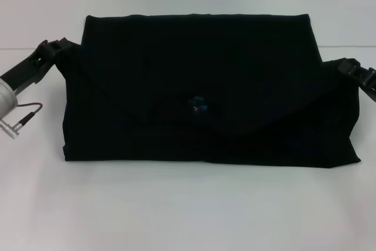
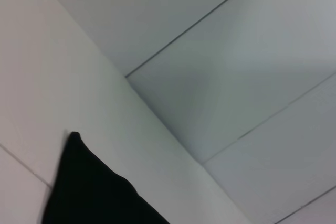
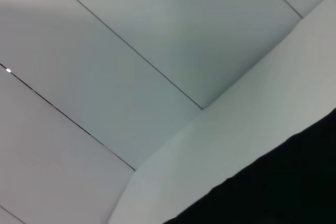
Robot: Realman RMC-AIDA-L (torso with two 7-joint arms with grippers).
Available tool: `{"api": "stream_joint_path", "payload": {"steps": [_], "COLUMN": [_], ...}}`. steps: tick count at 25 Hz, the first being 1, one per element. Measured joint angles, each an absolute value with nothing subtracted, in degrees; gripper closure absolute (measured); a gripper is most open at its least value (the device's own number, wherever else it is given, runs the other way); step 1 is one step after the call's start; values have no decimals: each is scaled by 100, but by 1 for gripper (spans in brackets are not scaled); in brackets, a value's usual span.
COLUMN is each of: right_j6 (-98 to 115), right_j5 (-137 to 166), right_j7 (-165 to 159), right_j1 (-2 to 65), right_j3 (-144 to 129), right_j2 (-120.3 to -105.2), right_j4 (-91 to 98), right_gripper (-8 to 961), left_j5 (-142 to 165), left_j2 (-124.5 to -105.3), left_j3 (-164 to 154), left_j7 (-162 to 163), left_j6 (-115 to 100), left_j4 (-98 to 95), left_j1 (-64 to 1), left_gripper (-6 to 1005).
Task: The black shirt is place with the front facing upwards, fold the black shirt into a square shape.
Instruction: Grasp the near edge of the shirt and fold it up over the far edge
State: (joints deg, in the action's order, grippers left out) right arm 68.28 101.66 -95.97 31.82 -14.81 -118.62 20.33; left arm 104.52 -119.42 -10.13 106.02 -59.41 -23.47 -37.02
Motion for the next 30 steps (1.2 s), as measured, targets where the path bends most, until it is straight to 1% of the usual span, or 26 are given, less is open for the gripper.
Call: {"api": "stream_joint_path", "payload": {"steps": [9, 13, 17, 24, 28, 30], "right_j6": [6728, 6368, 5991, 5609, 5462, 5462], "right_j5": [10114, 10111, 10107, 10106, 10128, 10144], "right_j7": [-9404, -9173, -9023, -8853, -8813, -8781], "right_j1": [3260, 3278, 3310, 3408, 3456, 3457], "right_j3": [-1430, -1456, -1466, -1455, -1481, -1496], "right_j2": [-11843, -11880, -11915, -11946, -11953, -11953], "right_j4": [2005, 1983, 1951, 1903, 1836, 1835], "right_gripper": [930, 931, 930, 930, 931, 908], "left_j5": [10246, 10243, 10240, 10238, 10231, 10230], "left_j2": [-11994, -12016, -12090, -12109, -12171, -12202], "left_j3": [-1060, -1063, -1064, -1056, -1050, -1044], "left_j7": [10336, 10062, 9904, 9835, 9764, 9630], "left_j6": [-5726, -5536, -5377, -5296, -5163, -5152], "left_j4": [-2252, -2020, -1947, -1924, -1921, -1912], "left_j1": [-3783, -3820, -3837, -3849, -3867, -3870], "left_gripper": [831, 829, 827, 823, 820, 819]}}
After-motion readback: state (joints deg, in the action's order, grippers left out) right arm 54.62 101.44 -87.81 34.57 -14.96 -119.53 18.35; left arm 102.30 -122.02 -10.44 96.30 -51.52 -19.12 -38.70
